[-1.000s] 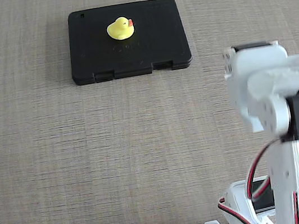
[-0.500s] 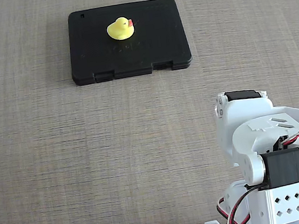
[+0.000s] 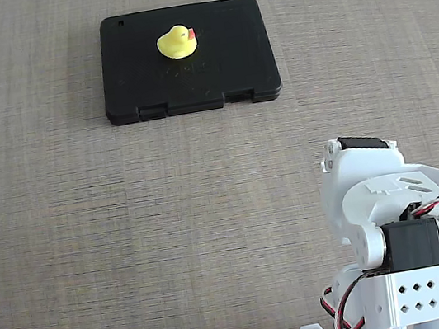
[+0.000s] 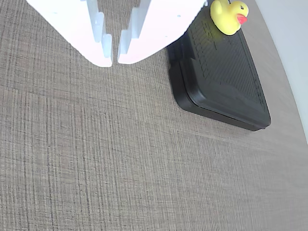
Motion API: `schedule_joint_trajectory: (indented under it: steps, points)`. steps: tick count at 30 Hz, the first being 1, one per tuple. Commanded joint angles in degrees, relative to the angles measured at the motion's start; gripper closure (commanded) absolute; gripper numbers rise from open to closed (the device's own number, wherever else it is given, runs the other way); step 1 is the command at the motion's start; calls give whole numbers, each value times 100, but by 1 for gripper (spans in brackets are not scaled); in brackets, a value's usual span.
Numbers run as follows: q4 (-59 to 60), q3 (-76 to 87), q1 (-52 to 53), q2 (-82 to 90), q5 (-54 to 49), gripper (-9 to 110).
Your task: Grasp a duck and put it on the black surface.
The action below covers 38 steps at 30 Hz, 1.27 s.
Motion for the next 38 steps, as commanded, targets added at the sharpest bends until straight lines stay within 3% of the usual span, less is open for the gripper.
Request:
schedule_joint_trajectory:
  steps: [1,38]
  points:
    - [-70,-9,70,369,53,101]
    - [-132,-9,44,369,9,101]
